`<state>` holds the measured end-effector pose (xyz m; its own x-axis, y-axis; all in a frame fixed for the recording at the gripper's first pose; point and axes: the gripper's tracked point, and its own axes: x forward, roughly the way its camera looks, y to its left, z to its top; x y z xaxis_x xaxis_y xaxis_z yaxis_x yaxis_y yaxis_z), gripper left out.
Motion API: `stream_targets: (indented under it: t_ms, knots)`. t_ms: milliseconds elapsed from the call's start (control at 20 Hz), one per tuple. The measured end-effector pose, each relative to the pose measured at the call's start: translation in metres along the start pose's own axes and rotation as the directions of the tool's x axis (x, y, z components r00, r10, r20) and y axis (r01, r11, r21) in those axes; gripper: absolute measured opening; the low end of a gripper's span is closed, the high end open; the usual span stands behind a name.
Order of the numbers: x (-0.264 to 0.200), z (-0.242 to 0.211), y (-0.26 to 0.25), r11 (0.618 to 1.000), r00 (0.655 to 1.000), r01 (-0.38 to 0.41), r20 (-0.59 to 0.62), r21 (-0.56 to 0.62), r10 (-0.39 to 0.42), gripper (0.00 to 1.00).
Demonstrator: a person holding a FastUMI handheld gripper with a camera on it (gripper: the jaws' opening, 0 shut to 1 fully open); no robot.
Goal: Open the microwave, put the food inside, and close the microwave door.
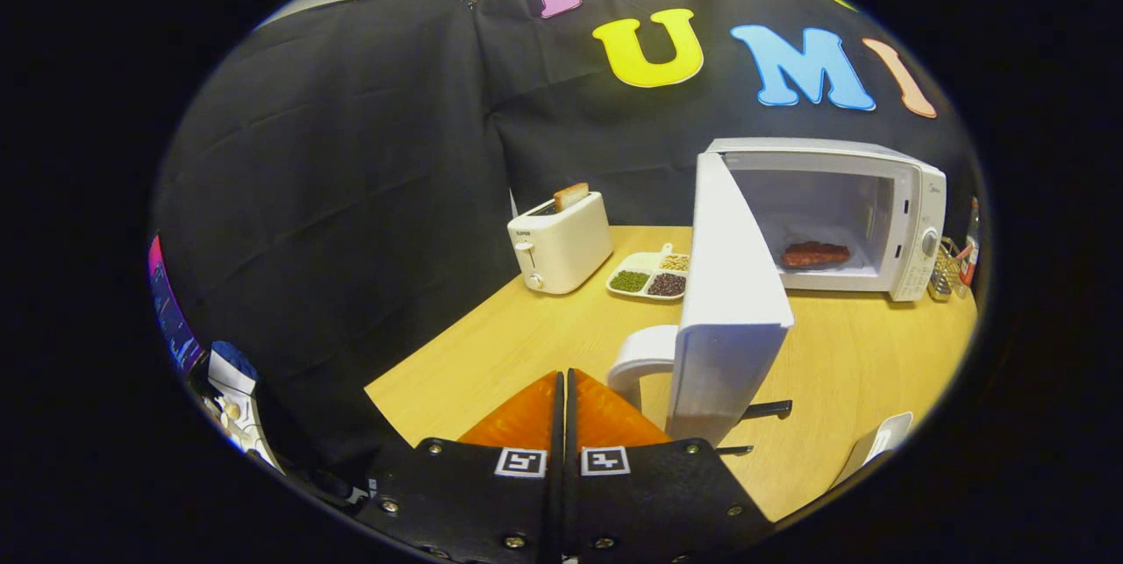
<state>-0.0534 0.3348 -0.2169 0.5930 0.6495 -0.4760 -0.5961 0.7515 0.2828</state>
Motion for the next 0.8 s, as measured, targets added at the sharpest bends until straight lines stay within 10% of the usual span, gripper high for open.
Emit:
stream_targets:
  t_ms: [800]
  knots:
    - [-0.023, 0.026, -0.158, 0.976, 0.977, 0.214, -0.005, 0.036, -0.214, 0.01]
